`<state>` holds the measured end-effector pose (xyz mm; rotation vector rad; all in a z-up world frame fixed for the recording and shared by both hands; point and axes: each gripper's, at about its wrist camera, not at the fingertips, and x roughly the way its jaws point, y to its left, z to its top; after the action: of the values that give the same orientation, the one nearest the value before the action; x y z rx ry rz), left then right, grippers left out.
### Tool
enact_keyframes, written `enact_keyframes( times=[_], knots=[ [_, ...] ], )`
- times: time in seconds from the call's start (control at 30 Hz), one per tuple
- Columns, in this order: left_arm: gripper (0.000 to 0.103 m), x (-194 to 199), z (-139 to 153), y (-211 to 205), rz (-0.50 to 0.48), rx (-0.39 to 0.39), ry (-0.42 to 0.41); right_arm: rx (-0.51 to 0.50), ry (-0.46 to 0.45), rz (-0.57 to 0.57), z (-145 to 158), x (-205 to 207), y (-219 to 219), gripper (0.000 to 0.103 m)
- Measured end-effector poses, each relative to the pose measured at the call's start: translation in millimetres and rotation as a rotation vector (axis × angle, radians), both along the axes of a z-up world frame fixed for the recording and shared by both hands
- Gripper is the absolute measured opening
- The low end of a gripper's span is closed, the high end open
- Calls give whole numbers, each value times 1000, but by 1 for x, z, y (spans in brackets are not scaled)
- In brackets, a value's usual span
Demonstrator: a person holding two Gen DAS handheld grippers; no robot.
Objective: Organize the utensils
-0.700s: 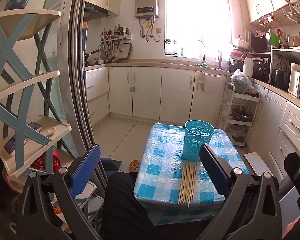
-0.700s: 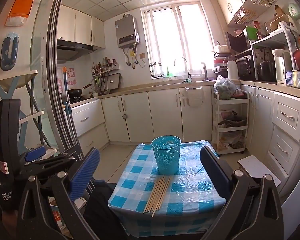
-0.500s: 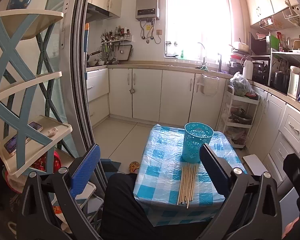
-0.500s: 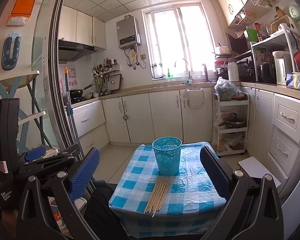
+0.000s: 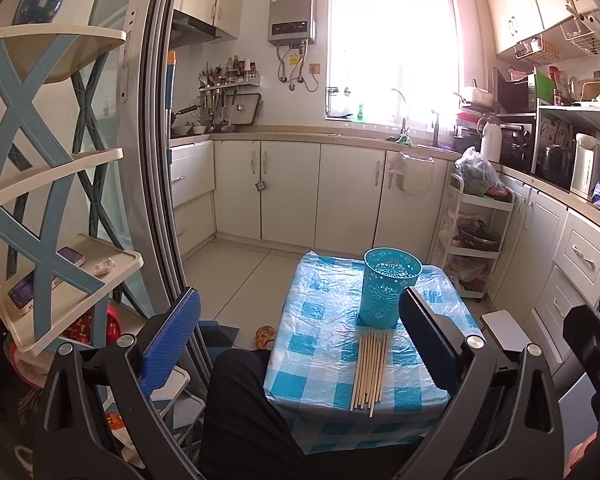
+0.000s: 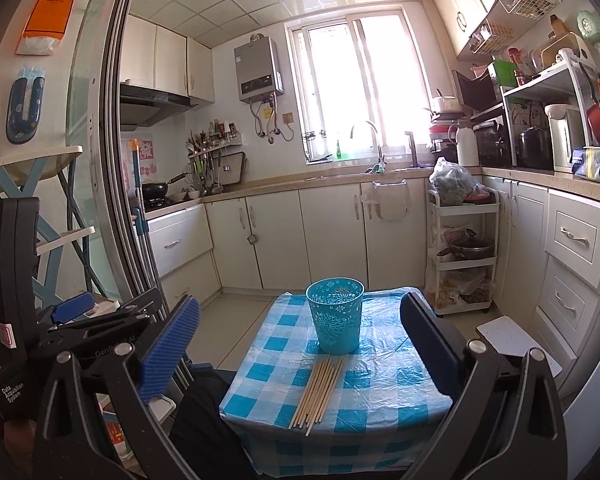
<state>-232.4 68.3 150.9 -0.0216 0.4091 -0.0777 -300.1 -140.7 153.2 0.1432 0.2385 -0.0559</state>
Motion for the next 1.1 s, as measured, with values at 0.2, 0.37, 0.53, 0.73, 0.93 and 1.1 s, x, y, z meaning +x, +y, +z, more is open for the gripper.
enact_keyframes(
  times=[0.2, 0.37, 0.53, 0.73, 0.93, 1.1],
  knots=[
    [95, 0, -1, -2, -3, 0, 2, -5, -3, 2, -1, 0, 1, 96],
    [95, 0, -2, -2, -5, -2, 3, 1, 11, 4, 0, 1, 2, 96],
    [95, -2, -3, -3, -6, -6, -1, 6, 31, 7, 1, 2, 4, 96],
    [95, -2, -3, -4, -9, -8, 2, 5, 29, 6, 0, 2, 5, 96],
    [95, 0, -5, -6, -13, -9, 11, 12, 60, 8, -3, 7, 7, 96],
    [95, 13, -14, -10, -19, -5, 45, 5, 111, 18, -12, 21, 10, 96]
  ],
)
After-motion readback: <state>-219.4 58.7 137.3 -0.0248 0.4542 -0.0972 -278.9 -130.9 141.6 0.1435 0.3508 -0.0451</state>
